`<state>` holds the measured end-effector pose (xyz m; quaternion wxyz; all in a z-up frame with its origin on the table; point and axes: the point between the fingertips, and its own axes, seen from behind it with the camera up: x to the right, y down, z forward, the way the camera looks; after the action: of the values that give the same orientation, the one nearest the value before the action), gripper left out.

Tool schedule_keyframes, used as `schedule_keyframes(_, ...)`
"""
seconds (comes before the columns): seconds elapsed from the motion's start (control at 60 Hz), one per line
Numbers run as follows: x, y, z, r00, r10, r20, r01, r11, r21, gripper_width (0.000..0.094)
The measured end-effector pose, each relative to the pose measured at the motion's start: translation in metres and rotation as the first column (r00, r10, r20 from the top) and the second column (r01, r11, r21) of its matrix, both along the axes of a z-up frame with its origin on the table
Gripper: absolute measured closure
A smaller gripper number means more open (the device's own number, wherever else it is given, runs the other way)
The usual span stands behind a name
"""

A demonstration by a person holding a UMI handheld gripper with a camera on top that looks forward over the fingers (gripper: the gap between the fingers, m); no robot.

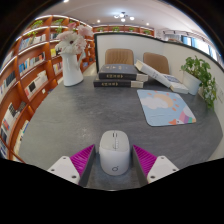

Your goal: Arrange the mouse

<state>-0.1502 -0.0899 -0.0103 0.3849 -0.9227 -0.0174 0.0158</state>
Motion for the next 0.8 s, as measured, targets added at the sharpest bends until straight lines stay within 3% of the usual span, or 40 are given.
schedule_keyframes(0.083, -0.003, 0.01, -0.004, 1.0, 0.002, 0.016, -0.002, 1.0, -0.011, 0.0406)
schedule_keyframes(0.167, -0.004, 0.01, -0.005, 1.0, -0.011, -0.009, 0.01, 0.999, -0.031, 0.0442)
schedule_keyframes(0.283, -0.002, 0.008, -0.007, 1.0, -0.004, 0.009, 0.005, 0.998, -0.069, 0.0569)
schedule_keyframes(0.45, -0.008, 0.0, 0.009, 0.999, 0.03, 0.017, -0.028, 0.992, -0.127, 0.0603)
schedule_keyframes(0.65, 0.006, 0.051, 0.133, 0.998, 0.03, 0.061, -0.033, 0.999, 0.033, 0.0605)
schedule_keyframes(0.8, 0.052, 0.121, 0.238, 0.997, 0.004, 0.081, -0.022, 0.976, 0.216, 0.0604)
